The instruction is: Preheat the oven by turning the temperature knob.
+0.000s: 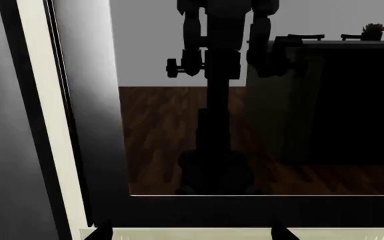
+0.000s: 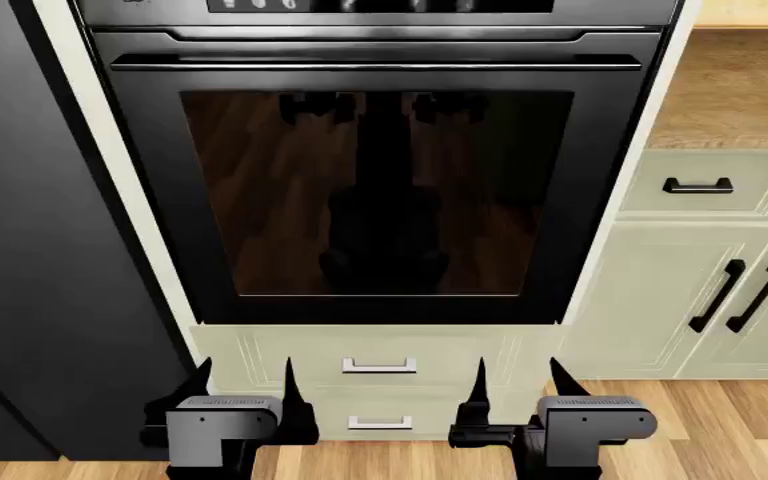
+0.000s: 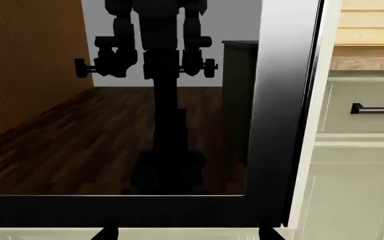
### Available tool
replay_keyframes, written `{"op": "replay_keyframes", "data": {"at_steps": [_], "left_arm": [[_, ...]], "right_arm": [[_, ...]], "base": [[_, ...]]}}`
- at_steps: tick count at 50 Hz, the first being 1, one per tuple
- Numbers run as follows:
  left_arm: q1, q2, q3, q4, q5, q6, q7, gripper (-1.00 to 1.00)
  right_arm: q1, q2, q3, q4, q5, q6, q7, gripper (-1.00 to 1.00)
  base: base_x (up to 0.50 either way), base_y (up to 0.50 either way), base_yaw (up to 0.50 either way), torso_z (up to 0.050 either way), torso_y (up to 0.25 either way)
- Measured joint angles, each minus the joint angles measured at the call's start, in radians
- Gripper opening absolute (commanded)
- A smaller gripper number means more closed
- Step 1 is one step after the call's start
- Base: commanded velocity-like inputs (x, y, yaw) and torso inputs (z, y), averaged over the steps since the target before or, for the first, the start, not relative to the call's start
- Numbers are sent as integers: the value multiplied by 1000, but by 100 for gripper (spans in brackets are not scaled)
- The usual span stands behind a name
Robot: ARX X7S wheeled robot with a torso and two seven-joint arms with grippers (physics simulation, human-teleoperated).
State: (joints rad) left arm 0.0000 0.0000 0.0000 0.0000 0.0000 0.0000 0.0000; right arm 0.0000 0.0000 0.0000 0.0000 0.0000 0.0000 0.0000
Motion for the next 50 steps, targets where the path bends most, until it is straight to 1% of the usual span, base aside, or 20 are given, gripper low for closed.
{"op": "replay_keyframes", "data": {"at_steps": [16,21,26,31,42,46,50], "left_arm": [[-36,-36,39,-61,-7,33,-43,100],[-45,-46,45,-35,-21,27,-55,100],[-55,-60,48,52,-27,21,-69,100],[-84,-74,45,194,-36,-9,-83,100],[-185,-107,14,557,-105,-146,-111,100],[-221,-117,0,636,-126,-187,-123,100],[-244,-125,-11,677,-138,-200,-132,100]], "right_arm": [[33,31,-36,27,-73,43,132,100],[39,44,-45,4,-123,53,195,100],[5,60,-43,-141,-171,81,237,100],[3,75,-53,-330,-233,149,242,100],[132,79,-111,-746,-376,388,155,100],[167,79,-123,-840,-409,446,129,100],[188,81,-125,-903,-427,479,114,100]], "base": [[0,0,0,0,0],[0,0,0,0,0],[0,0,0,0,0],[0,0,0,0,0],[0,0,0,0,0],[0,0,0,0,0],[0,0,0,0,0]]}}
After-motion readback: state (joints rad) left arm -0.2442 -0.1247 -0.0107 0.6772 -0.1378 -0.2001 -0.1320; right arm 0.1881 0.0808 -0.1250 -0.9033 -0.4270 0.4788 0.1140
